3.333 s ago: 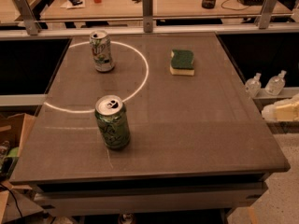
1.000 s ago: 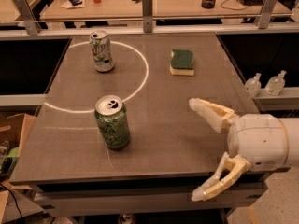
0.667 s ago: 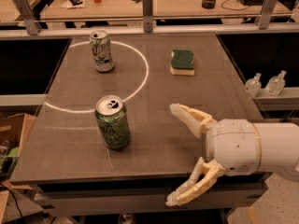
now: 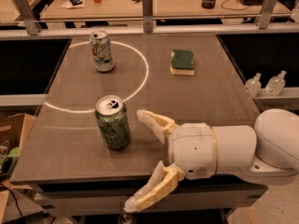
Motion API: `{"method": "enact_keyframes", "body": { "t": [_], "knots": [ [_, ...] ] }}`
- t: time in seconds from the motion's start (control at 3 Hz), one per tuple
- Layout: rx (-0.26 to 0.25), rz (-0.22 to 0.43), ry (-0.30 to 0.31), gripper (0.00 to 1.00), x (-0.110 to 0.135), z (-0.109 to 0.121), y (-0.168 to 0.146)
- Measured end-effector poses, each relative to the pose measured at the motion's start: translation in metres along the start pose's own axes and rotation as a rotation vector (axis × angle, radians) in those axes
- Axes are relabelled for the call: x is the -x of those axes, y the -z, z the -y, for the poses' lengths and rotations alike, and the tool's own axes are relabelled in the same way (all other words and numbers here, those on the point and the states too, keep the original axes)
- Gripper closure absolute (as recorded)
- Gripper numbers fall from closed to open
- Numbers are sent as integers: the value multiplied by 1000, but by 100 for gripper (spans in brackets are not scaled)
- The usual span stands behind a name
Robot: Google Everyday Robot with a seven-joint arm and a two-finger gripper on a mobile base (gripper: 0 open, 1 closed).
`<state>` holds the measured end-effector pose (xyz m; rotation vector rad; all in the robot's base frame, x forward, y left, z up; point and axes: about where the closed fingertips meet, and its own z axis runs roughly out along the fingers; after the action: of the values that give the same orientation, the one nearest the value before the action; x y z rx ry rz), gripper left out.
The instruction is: Pick green can
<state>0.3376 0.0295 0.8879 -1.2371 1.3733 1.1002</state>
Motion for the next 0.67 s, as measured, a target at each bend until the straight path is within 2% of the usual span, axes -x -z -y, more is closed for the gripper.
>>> {"method": "enact_keyframes", "body": {
  "t": [0.67],
  "knots": [
    [50,60,-5,0,6,12,-48]
  ]
}}
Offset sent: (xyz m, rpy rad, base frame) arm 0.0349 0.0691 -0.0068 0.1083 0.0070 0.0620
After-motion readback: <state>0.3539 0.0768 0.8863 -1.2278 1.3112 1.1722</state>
